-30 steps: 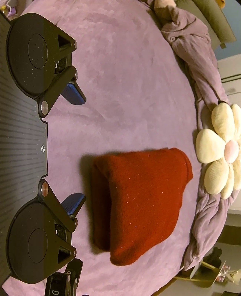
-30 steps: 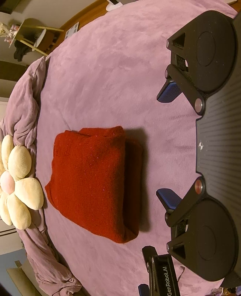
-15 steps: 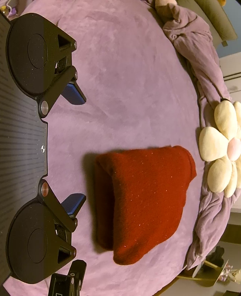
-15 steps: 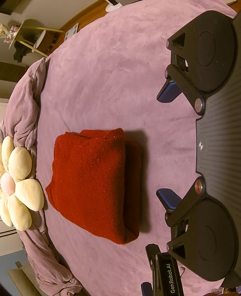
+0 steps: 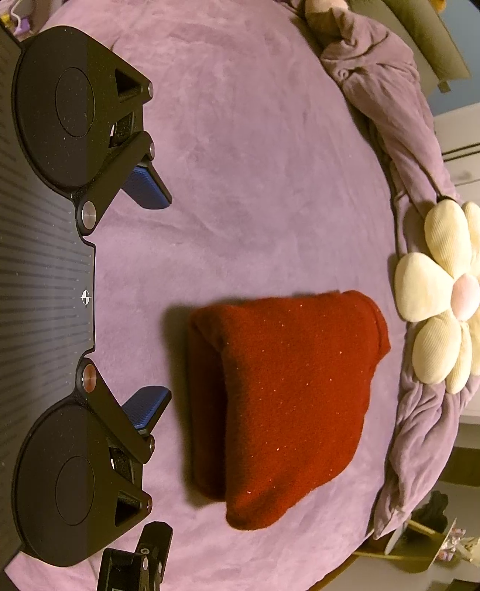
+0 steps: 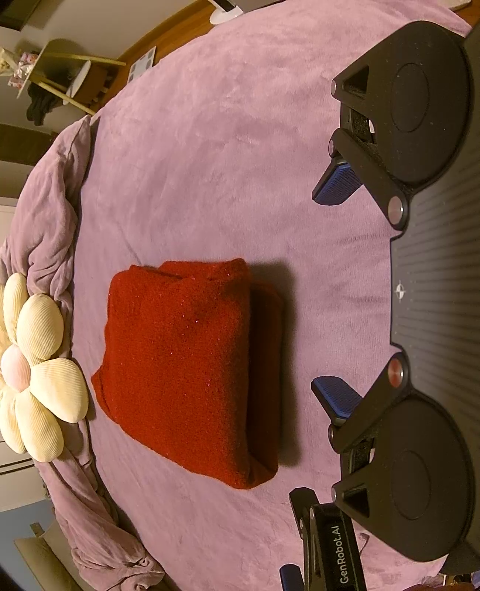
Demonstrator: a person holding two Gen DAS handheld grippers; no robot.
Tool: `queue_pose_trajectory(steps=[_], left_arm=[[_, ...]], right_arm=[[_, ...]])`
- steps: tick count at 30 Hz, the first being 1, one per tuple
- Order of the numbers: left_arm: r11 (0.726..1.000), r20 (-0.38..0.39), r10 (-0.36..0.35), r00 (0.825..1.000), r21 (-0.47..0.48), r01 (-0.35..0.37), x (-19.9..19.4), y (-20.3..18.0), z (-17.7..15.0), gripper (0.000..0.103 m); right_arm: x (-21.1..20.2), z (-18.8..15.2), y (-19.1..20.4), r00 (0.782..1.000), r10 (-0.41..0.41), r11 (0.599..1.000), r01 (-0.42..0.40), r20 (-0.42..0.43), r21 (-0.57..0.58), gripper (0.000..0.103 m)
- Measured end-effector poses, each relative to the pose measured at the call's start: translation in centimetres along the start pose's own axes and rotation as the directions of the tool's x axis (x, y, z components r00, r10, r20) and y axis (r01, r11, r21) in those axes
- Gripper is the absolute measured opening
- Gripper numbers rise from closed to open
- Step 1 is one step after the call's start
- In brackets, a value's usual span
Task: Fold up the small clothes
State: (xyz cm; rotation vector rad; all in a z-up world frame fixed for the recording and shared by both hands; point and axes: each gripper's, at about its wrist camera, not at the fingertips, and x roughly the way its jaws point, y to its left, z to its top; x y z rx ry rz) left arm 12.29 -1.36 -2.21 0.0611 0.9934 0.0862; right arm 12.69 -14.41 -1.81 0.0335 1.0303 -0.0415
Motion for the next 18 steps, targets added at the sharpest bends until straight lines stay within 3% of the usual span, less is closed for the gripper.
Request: queue_pose_trajectory(steps=[18], left_arm=[[1.0, -0.003, -0.008, 1.0, 0.001, 0.008, 0.16, 0.0, 0.0, 0.103]], right_arm=[[-0.03, -0.01, -0.1, 1.0, -0.002, 1.0, 0.002, -0.006, -0.001, 0.099]])
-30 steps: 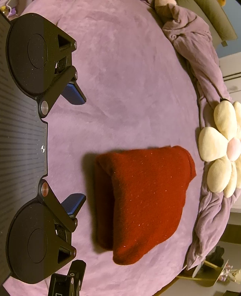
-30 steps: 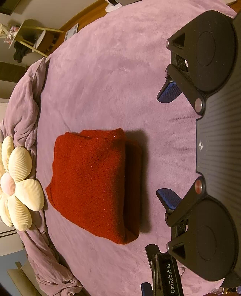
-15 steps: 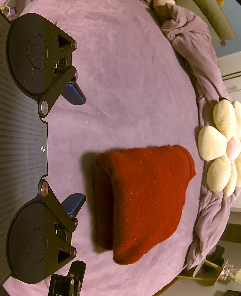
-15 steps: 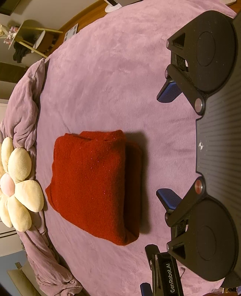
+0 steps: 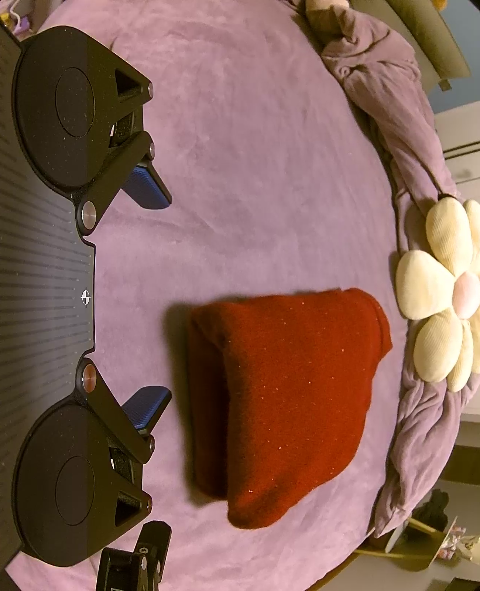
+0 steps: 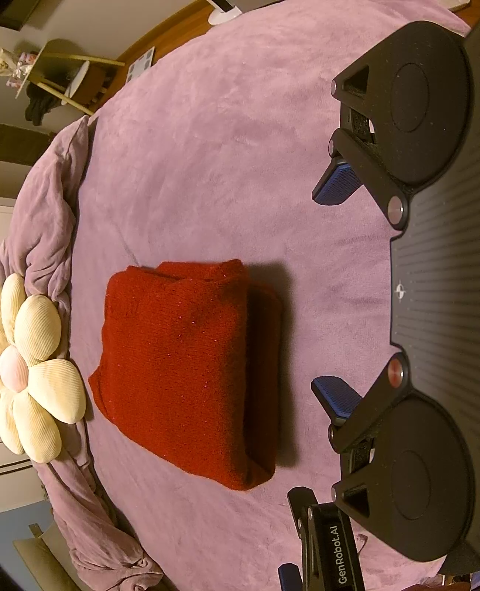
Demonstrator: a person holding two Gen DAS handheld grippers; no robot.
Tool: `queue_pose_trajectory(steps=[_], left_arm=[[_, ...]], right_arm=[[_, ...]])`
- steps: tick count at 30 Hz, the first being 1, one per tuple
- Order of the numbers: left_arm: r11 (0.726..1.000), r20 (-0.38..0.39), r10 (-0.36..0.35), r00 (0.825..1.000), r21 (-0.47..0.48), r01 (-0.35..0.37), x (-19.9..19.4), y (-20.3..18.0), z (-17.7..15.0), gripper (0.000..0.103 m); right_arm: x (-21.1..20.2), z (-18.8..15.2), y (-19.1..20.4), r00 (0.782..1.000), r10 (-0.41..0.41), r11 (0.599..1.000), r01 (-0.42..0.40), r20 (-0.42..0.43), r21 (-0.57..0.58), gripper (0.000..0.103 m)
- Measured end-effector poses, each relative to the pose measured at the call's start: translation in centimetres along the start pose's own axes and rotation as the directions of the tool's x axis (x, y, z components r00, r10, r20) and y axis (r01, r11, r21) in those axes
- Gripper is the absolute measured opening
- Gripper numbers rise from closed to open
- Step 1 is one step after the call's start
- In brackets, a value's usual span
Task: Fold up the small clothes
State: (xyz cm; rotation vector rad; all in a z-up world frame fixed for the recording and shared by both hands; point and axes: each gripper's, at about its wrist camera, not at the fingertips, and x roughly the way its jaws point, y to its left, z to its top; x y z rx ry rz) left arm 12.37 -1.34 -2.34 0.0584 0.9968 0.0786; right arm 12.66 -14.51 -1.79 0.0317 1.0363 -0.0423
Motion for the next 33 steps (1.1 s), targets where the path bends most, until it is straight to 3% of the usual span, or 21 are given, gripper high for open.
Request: queue_pose_trajectory(steps=[33], left_arm=[[1.0, -0.004, 0.005, 1.0, 0.015, -0.005, 0.34, -0.49, -0.22, 0.103]], right_arm=[[0.29, -0.26, 0.14, 1.0, 0.009, 1.0, -0.009, -0.003, -0.001, 0.099]])
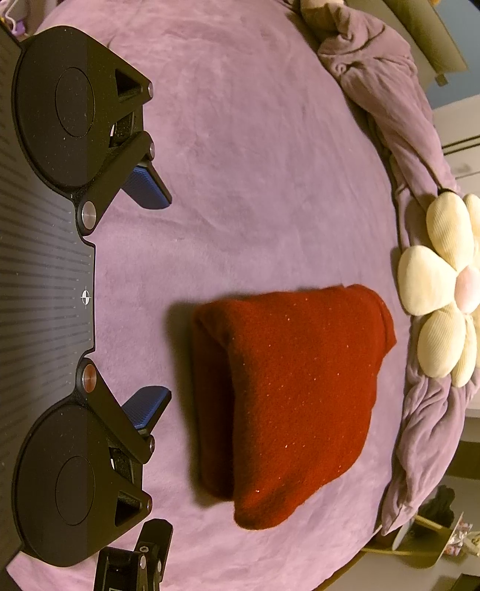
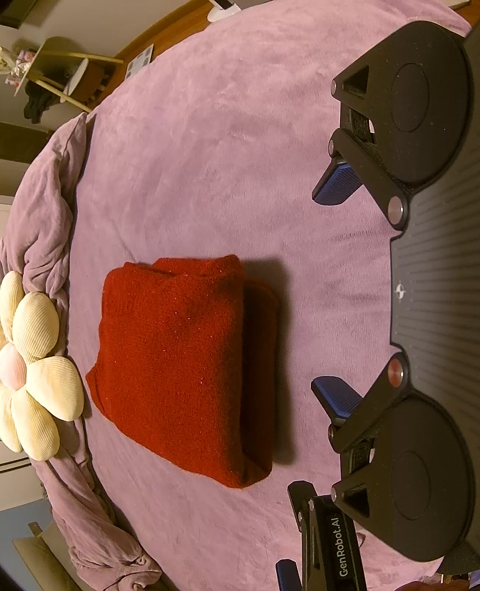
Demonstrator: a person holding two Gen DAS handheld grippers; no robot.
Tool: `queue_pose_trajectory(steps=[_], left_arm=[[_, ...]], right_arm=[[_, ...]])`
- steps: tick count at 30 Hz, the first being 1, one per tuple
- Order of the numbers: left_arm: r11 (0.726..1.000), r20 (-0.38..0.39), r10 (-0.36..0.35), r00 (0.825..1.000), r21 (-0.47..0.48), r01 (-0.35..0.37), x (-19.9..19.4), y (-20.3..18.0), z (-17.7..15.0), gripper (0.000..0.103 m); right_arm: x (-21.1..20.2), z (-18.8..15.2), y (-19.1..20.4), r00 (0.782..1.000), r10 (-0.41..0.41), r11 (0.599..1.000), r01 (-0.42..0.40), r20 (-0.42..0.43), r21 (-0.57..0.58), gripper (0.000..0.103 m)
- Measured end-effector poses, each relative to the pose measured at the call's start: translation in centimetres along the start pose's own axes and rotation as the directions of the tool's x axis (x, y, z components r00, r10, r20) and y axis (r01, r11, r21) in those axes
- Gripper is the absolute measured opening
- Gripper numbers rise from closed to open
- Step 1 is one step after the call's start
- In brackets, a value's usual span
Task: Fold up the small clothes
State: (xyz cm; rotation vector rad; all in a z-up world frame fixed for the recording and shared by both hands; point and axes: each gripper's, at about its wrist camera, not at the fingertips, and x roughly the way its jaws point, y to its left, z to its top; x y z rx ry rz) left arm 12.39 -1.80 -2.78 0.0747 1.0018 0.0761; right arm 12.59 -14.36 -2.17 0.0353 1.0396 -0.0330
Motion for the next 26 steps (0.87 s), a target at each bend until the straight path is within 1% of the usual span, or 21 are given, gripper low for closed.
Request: queue_pose_trajectory(steps=[6, 10, 14, 18, 24, 26], left_arm=[[1.0, 0.001, -0.002, 1.0, 0.003, 0.002, -0.06, -0.07, 0.07, 0.103], [1.0, 0.013, -0.016, 1.0, 0.015, 0.016, -0.22, -0.22, 0.06, 0.103], [1.0, 0.029, 0.002, 1.0, 0.026, -0.003, -0.39, -0.44, 0.01, 0.103], [1.0, 0.013, 0.008, 1.0, 0.023, -0.008, -0.13, -0.43, 0.0, 0.103], [0.999, -0.023, -0.036, 0.999, -0.012, 0.035, 0.11, 0.03, -0.07, 0.103], [0.999, -0.033, -0.039, 0.999, -0.017, 0.039, 0.11, 0.1, -0.07, 0.103]], right_arm=[[-0.07, -0.02, -0.05, 1.0, 0.002, 1.0, -0.002, 0.002, 0.0, 0.099], [-0.08, 0.0, -0.1, 1.0, 0.002, 1.0, -0.002, 0.002, 0.001, 0.099], [-0.09, 0.01, -0.11, 1.0, 0.002, 1.0, -0.002, 0.002, -0.001, 0.099], [-0.08, 0.01, -0.14, 1.0, 0.002, 1.0, -0.002, 0.003, 0.0, 0.099], [-0.15, -0.06, -0.17, 1.0, 0.001, 1.0, -0.001, 0.001, 0.0, 0.099], [-0.18, -0.03, -0.22, 1.0, 0.002, 1.0, -0.002, 0.002, 0.001, 0.099]])
